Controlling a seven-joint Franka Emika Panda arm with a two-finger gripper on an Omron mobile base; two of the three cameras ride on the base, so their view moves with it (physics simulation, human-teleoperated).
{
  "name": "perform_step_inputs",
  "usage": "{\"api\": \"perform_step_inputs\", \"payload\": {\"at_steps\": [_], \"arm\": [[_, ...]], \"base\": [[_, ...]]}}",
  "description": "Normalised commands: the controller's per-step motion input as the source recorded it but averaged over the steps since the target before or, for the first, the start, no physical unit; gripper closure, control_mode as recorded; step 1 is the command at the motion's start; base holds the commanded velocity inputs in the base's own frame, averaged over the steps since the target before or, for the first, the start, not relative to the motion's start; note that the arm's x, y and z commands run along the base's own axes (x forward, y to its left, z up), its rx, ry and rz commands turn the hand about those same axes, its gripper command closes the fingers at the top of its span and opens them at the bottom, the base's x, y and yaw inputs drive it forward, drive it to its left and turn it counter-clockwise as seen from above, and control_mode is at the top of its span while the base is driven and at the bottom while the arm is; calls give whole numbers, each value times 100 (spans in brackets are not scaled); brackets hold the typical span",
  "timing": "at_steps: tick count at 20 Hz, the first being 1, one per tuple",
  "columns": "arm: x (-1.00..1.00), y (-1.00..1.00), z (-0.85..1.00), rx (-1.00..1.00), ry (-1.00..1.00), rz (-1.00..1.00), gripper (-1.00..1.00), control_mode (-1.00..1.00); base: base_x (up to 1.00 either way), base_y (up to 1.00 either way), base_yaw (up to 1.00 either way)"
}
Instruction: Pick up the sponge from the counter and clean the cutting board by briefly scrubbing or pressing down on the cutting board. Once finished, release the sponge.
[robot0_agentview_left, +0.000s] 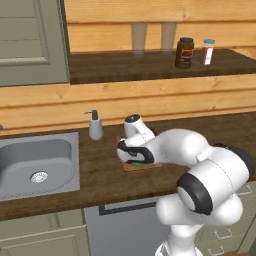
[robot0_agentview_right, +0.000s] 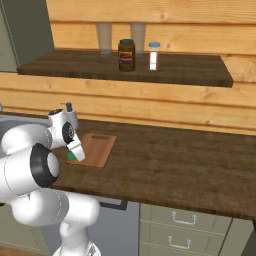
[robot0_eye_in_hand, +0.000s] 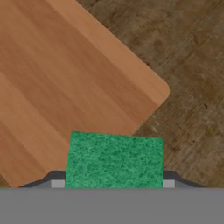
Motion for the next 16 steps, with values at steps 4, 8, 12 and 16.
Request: {"api": "perform_step_inputs", "payload": {"at_steps": [4, 8, 12, 16], "arm": [[0, 29, -17, 5, 1, -10, 100, -100], [1, 19, -24, 11, 0, -7, 100, -100], [12, 13, -18, 11, 0, -6, 100, -100], [27, 5, -29, 3, 0, -7, 100, -100]], "base": [[0, 0, 0], [0, 0, 0], [0, 0, 0], [0, 0, 0]]}}
